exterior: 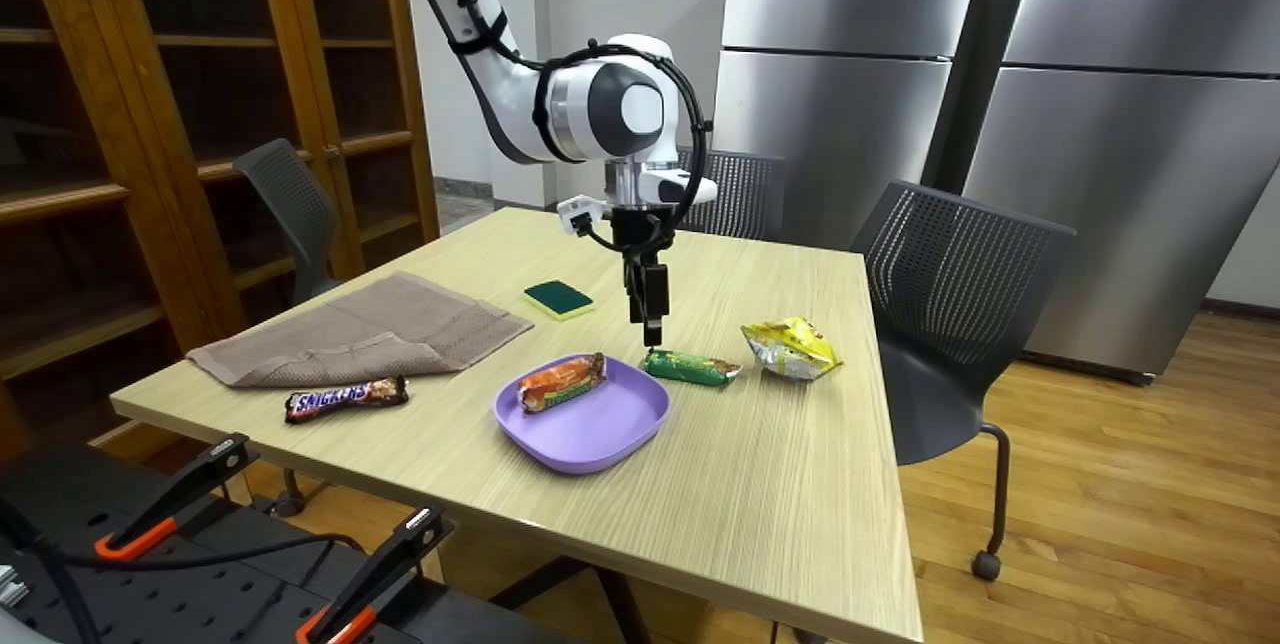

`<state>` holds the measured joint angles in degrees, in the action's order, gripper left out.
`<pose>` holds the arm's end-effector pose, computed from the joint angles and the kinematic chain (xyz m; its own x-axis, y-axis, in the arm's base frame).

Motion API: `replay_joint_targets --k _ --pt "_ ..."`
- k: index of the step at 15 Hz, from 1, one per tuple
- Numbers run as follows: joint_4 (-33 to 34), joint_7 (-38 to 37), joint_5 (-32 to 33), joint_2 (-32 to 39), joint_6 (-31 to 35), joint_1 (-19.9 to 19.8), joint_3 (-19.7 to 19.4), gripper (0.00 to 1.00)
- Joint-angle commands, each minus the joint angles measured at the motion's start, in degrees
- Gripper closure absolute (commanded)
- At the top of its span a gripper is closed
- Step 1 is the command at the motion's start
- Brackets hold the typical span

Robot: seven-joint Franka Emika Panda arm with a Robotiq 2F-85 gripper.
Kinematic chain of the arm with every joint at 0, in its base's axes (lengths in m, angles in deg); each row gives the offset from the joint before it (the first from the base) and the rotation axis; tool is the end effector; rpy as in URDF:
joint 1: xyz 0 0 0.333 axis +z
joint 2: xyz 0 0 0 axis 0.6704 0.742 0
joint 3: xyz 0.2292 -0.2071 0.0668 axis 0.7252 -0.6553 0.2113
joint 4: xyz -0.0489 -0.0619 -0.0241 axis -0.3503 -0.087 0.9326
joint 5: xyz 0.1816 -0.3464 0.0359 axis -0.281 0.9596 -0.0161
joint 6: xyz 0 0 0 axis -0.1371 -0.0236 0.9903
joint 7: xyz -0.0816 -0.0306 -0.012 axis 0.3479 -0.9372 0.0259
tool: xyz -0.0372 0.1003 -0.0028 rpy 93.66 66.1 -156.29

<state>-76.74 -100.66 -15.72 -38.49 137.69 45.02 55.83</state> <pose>0.5923 -0.1438 0.1356 0.5727 -0.8192 0.0315 -0.8085 -0.5580 0.1870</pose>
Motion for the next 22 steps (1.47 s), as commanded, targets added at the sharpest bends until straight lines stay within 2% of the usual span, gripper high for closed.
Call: replay_joint_targets --k 1,10,22 --pt "0.24 1.13 -1.03 -0.25 1.19 -2.13 1.86 0.0" --pt "2.64 -0.72 -5.45 2.36 3.16 -4.6 2.76 0.0" --pt "12.03 -8.19 -8.87 10.74 3.14 -5.24 1.66 0.0"
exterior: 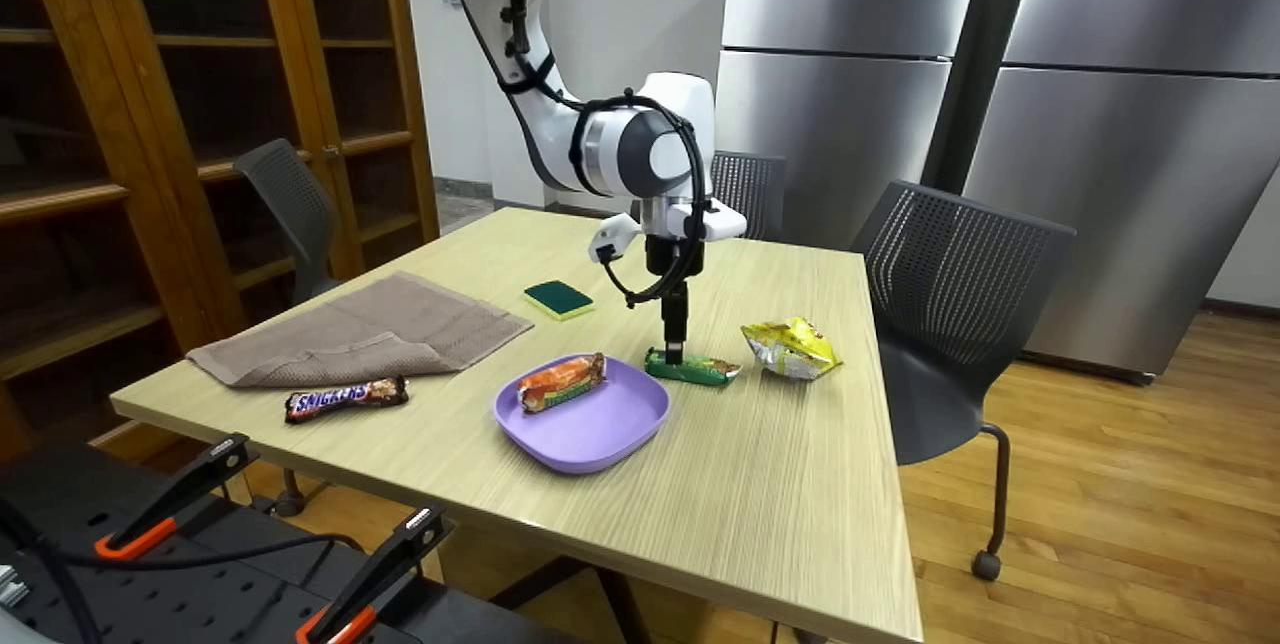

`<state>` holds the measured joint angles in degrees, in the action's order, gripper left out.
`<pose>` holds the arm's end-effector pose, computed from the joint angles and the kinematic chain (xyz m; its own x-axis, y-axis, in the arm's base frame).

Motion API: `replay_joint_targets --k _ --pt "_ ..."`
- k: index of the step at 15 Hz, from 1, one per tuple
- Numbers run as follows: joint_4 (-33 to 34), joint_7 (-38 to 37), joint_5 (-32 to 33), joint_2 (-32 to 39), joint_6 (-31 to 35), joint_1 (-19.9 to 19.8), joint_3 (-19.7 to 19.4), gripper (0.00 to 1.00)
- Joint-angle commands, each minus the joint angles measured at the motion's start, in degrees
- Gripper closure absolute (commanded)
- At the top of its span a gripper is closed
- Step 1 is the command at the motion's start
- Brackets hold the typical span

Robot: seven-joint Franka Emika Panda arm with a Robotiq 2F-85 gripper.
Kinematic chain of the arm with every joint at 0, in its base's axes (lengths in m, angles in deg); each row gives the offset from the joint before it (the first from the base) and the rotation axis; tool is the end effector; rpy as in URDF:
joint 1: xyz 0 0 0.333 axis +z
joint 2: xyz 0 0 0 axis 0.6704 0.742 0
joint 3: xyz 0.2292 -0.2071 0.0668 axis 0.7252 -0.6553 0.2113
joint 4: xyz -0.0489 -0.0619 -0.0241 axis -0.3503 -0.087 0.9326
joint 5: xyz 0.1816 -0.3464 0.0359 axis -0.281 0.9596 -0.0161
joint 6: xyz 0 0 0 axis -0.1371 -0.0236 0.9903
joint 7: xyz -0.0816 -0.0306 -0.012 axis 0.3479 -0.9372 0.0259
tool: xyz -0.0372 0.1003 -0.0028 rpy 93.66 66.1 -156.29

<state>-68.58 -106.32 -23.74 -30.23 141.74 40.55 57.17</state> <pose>0.6162 -0.1818 0.1009 0.3569 -0.9323 0.0590 -0.9325 -0.3518 0.0818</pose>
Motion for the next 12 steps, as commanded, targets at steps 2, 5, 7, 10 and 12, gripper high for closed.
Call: replay_joint_targets --k 2,5,7,10,12 --pt "5.2 -3.73 -0.7 3.61 -1.06 -0.9 0.29 0.0" --pt "6.87 -5.1 -0.62 4.91 -1.42 -1.16 0.28 0.0" --pt "7.42 -5.35 -0.58 5.26 -1.36 -1.42 0.36 0.0" --pt "7.43 -5.18 -0.6 5.13 -1.14 -1.8 0.54 0.0" --pt "7.52 -5.17 -0.35 5.2 -1.13 -1.73 0.39 0.0"
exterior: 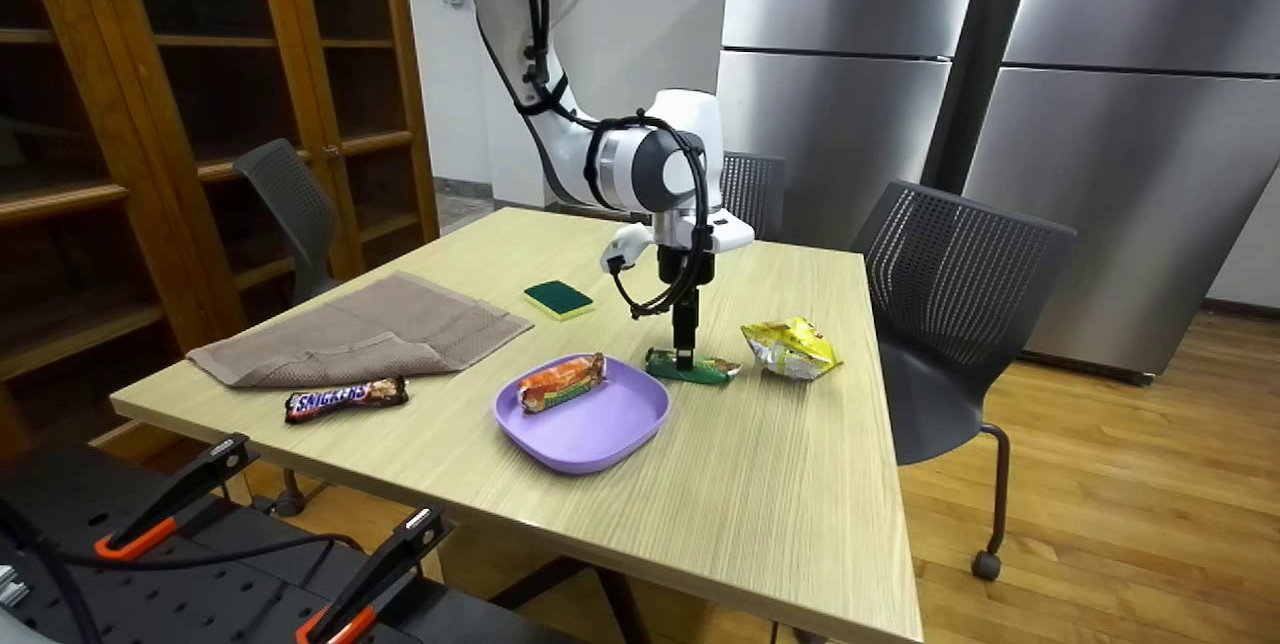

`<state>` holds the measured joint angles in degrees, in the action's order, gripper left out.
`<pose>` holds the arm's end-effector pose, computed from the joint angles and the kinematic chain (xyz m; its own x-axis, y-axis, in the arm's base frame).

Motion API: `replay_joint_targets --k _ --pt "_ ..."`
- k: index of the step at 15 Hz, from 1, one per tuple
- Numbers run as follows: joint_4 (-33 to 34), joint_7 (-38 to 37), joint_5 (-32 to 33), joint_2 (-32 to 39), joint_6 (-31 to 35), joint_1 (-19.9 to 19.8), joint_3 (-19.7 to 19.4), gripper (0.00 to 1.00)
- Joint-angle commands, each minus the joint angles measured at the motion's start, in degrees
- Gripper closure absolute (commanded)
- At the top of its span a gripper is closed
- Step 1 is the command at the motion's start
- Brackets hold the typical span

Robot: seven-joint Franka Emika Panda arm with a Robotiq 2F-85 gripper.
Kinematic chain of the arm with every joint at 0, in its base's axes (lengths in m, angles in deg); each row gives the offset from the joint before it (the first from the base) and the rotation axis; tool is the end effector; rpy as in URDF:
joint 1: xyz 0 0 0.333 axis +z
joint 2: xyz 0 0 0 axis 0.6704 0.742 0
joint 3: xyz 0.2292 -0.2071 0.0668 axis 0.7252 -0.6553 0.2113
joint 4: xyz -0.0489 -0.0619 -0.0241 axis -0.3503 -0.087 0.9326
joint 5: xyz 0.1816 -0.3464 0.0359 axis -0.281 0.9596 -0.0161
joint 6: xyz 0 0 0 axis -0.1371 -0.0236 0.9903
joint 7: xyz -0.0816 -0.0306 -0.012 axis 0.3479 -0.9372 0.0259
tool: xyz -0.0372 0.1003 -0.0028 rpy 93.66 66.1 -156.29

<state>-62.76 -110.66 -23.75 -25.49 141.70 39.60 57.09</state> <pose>0.6334 -0.1934 0.0844 0.2871 -0.9539 0.0869 -0.9570 -0.2818 0.0690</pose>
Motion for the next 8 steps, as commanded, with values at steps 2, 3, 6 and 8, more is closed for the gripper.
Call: replay_joint_targets --k 2,3,6,8 --pt "1.54 -0.78 -0.27 0.45 -0.98 -0.75 0.47 0.0" --pt "1.29 -0.74 -0.24 0.36 -0.92 -0.71 0.46 0.0" --pt "1.03 -0.63 -0.18 0.46 -0.9 -0.69 0.44 0.0" --pt "0.99 -0.57 -0.22 0.55 -0.97 -0.75 0.48 0.0"
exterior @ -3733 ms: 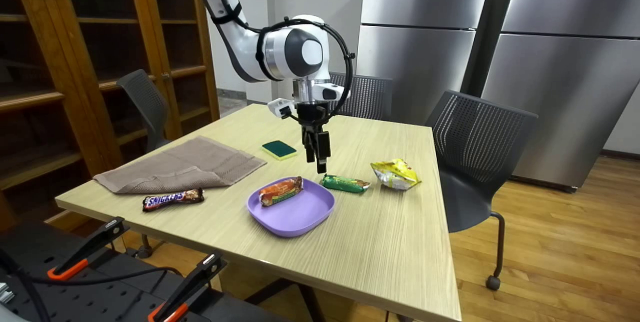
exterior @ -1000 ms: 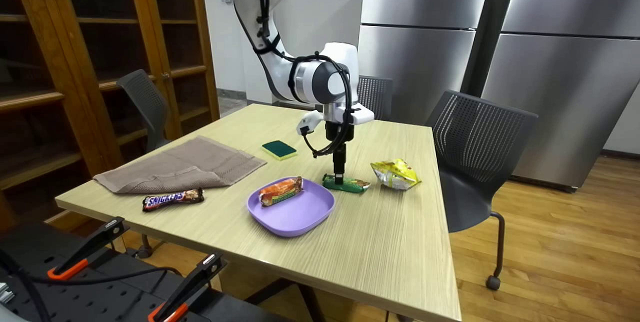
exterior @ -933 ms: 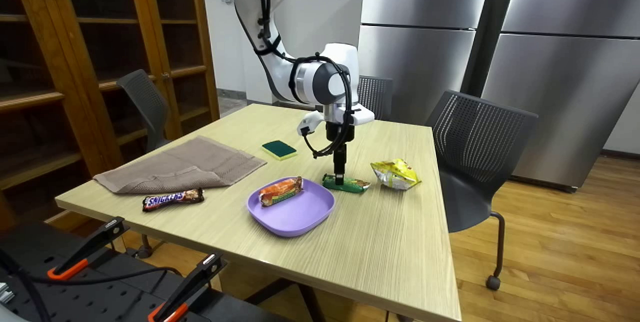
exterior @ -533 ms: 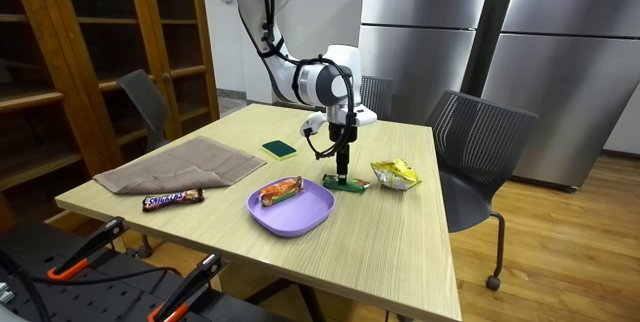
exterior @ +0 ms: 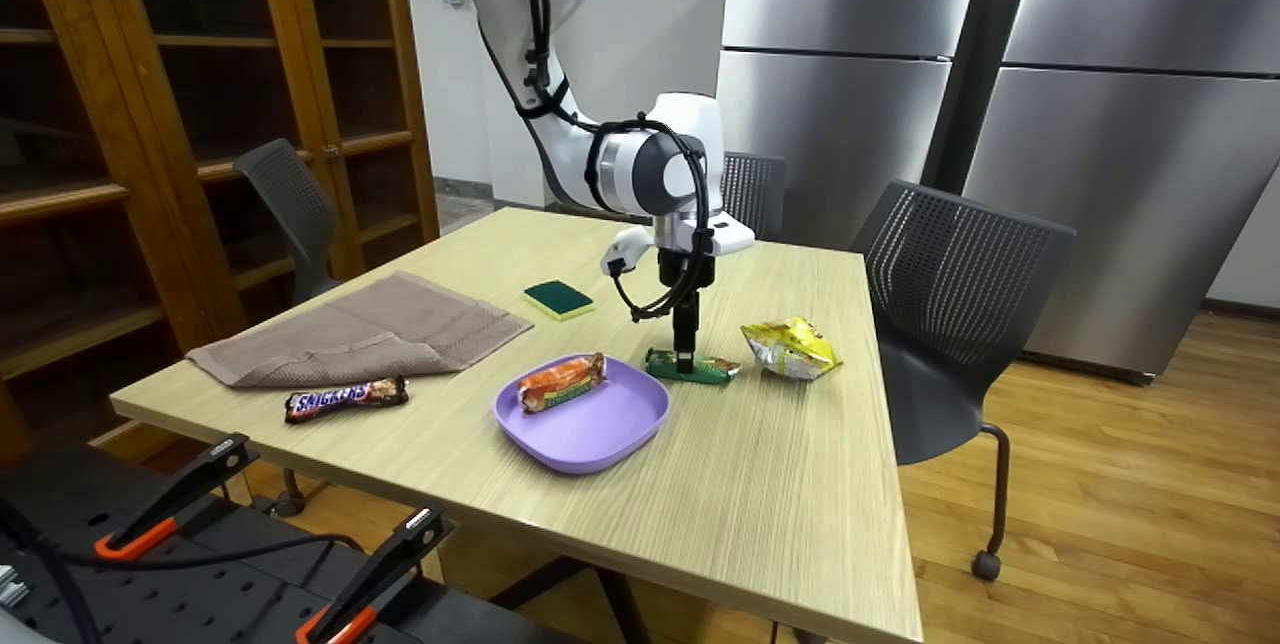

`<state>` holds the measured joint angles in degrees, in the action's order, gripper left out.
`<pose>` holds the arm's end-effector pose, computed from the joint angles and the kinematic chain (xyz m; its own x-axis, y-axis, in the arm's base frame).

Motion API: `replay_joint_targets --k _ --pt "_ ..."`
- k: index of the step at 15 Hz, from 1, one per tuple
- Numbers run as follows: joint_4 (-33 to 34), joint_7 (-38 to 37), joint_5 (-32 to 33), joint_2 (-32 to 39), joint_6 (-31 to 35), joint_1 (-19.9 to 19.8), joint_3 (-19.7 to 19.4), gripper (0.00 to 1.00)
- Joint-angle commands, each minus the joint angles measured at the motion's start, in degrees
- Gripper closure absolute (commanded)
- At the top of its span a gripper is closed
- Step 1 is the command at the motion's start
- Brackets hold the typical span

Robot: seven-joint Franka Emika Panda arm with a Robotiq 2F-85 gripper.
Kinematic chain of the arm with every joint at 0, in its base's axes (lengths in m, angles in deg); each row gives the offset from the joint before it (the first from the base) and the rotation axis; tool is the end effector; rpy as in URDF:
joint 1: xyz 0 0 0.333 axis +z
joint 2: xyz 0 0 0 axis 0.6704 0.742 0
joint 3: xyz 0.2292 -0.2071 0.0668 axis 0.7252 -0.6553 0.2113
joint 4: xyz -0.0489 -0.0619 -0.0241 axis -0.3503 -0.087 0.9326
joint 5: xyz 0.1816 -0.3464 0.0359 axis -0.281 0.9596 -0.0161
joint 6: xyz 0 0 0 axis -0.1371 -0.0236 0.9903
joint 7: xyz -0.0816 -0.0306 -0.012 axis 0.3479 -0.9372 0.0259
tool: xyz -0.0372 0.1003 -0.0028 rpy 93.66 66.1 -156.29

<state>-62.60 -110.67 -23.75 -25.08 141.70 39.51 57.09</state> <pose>0.6324 -0.1943 0.0808 0.2864 -0.9543 0.0858 -0.9570 -0.2806 0.0734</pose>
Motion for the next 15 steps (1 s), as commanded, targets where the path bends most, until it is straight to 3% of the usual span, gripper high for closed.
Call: replay_joint_targets --k 1,3,4,11,13,15 --pt "0.82 -0.56 -0.24 0.18 -0.94 -0.67 0.47 0.0" --pt "0.84 -0.57 -0.31 0.2 -0.93 -0.75 0.49 0.0" --pt "0.89 -0.66 -0.39 0.24 -0.99 -0.79 0.52 0.19" --pt "0.56 -0.39 -0.41 -0.26 -0.53 -0.96 0.57 0.75" --pt "0.26 -0.13 -0.43 -0.71 -0.37 -1.02 0.66 0.88" --pt "-0.24 0.21 -0.43 -1.16 -0.1 -1.06 0.78 0.88"
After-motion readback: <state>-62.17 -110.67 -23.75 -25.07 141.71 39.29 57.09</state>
